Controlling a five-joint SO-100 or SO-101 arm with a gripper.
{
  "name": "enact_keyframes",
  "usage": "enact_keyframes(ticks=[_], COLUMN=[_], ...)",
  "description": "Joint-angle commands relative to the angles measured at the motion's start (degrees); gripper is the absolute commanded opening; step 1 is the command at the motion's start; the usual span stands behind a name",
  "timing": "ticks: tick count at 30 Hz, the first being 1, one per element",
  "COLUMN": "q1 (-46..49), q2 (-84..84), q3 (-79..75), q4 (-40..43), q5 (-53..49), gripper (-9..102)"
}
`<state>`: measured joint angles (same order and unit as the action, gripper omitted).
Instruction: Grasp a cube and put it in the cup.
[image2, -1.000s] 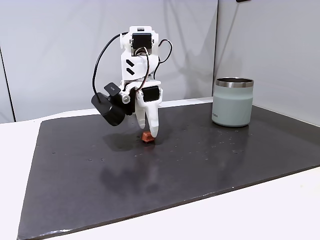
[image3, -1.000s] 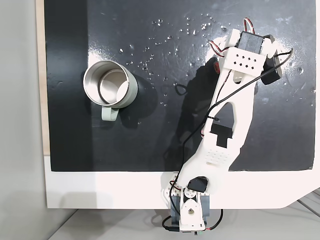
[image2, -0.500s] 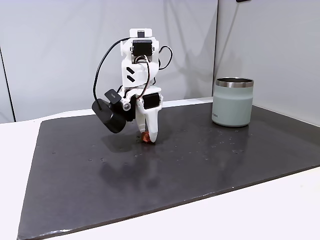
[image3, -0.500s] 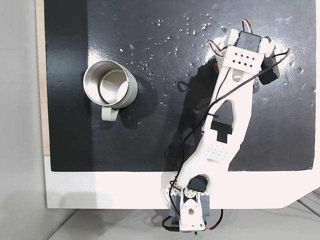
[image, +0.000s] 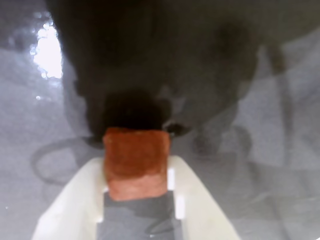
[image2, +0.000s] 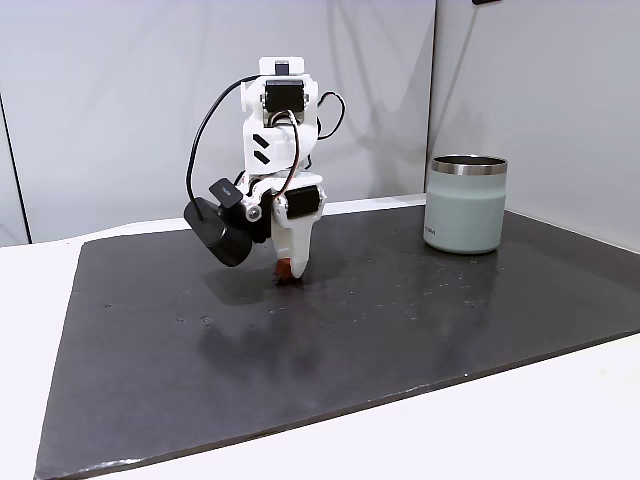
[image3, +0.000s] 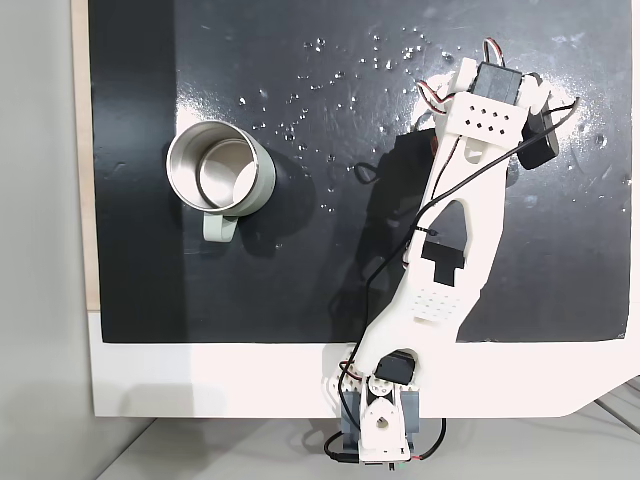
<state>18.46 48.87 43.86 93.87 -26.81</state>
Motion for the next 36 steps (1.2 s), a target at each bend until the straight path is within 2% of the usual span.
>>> enact_keyframes(ticks=[1,12,36], q1=[0.8,-1.3,-5.3], q2=[0.9,2.5,37.4], q3=[-4.7,-16.2,3.4], q4=[0.6,9.1,9.2], q5=[-0.3,2.1,2.2], gripper=[5,5,5])
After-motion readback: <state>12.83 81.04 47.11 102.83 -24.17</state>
